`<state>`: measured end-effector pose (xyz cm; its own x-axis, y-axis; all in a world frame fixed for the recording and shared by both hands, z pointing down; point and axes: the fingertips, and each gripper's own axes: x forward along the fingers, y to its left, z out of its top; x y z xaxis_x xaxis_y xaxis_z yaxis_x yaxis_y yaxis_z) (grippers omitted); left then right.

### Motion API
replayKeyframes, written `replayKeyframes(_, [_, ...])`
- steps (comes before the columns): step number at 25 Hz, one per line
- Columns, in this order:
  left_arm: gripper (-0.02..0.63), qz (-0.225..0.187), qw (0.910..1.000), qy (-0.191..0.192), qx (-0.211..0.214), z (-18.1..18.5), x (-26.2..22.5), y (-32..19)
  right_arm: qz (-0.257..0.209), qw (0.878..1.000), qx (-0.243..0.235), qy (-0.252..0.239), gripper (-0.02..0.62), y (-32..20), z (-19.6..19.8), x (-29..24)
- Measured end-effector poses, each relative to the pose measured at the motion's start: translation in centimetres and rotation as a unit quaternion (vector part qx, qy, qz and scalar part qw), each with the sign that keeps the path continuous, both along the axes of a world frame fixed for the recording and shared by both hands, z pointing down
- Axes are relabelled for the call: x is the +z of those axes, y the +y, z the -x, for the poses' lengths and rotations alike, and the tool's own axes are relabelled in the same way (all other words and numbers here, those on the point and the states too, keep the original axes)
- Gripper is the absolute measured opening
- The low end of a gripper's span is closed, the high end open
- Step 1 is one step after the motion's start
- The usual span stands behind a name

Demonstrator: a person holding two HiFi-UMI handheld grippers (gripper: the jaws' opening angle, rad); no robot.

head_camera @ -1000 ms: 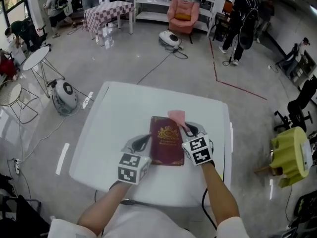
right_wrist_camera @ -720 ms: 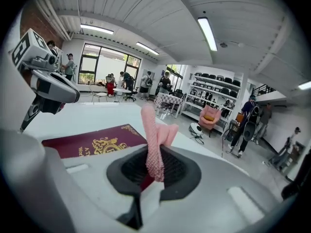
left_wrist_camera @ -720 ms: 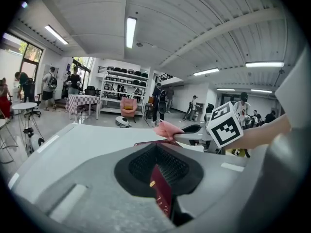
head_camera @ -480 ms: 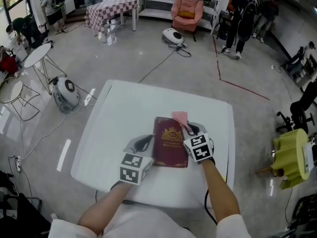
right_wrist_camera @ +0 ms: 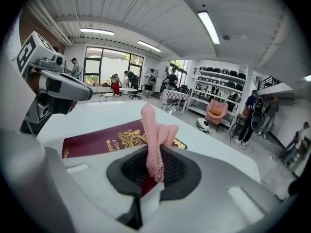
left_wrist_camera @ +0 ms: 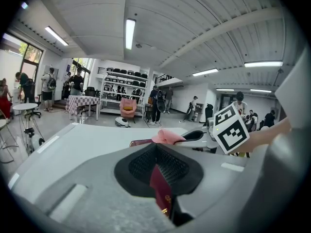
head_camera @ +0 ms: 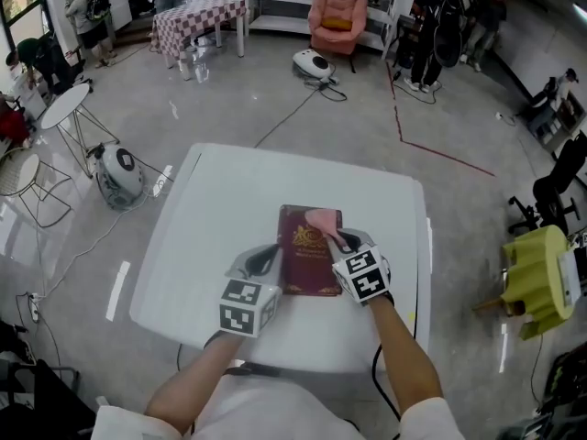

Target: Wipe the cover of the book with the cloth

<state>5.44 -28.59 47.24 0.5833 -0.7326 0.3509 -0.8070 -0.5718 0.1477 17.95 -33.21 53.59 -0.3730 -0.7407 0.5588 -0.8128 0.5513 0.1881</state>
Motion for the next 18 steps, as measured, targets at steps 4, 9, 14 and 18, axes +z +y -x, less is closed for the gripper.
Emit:
replayKeyframes(4, [0.006,-0.004,1.0,0.001,0.0,0.0,-0.3,1.1,0.006,1.0,-0.004,-0.005,0.038,2.5,0.3,-0.1])
replayKeyframes(9, [0.006,-0.005,1.0,0.003,0.002,-0.3,-0.5,2.3,0.015,1.0,-0.014,-0.013,0.038,5.5,0.6,-0.2])
replayKeyframes(14, [0.006,-0.004,1.0,0.006,0.004,-0.7,-1.0,3.6,0.025,0.999,-0.029,-0.017,0.038,8.7,0.9,-0.4])
replayKeyframes(18, [0.006,-0.006,0.9999,0.009,0.007,-1.3,-1.0,4.3,0.035,0.998,-0.052,-0.014,0.038,11.0,1.1,-0.1])
